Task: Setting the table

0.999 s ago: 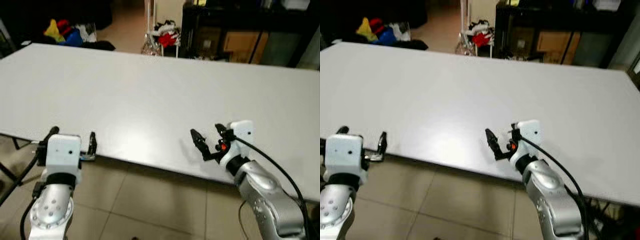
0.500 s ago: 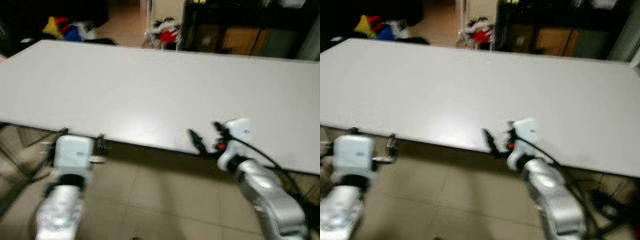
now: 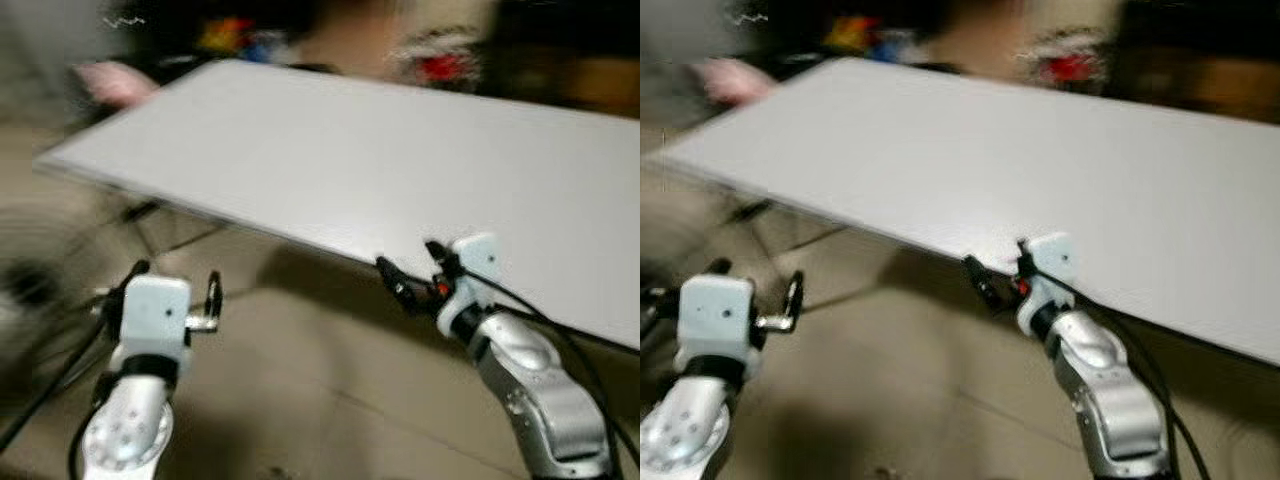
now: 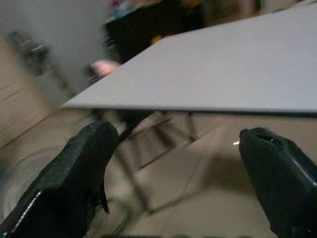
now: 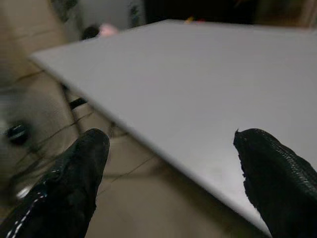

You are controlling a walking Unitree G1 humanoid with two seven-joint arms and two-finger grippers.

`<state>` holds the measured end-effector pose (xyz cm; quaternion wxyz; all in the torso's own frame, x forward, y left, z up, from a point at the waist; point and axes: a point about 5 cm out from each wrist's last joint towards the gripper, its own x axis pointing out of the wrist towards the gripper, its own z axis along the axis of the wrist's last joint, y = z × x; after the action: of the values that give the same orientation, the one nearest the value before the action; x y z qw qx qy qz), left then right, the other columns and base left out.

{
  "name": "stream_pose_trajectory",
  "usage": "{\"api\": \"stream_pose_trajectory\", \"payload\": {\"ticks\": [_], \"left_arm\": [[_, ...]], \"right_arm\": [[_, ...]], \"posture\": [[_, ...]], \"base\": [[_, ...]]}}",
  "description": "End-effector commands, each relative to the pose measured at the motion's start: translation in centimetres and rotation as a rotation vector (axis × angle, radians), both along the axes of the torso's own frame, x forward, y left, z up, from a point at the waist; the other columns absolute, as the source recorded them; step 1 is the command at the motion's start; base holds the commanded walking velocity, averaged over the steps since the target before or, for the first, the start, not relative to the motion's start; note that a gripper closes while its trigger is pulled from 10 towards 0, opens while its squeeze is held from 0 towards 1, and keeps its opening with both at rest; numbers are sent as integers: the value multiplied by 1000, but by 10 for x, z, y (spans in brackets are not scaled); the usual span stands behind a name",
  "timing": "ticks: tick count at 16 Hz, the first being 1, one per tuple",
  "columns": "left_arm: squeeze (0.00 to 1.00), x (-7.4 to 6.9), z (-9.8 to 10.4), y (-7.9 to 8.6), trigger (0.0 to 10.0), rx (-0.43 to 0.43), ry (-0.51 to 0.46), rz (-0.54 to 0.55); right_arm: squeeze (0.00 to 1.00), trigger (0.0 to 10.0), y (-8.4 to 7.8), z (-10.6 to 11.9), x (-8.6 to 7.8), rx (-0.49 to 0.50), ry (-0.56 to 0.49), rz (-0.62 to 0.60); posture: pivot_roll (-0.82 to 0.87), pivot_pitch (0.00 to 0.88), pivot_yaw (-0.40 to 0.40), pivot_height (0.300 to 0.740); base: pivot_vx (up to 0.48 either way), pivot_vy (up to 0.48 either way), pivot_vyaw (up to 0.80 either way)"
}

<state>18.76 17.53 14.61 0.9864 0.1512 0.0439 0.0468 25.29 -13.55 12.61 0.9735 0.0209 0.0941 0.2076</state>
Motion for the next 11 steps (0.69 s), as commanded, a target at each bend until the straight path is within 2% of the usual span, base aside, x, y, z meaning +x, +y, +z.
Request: {"api": "stream_pose_trajectory", "payload": {"ticks": [1,11], "left_arm": [[0,-1,4,4,10000,30,-9,19],[0,0,16,10,10000,45,-50,41]], "right_arm": [[1000,10000,6,7,1,16,-33,26],[1000,10000,12,11,5,45,-56,26]], "posture": [[15,0,31,740],[26,0,28,740]], "base": [[0,341,800],[0,340,800]]}}
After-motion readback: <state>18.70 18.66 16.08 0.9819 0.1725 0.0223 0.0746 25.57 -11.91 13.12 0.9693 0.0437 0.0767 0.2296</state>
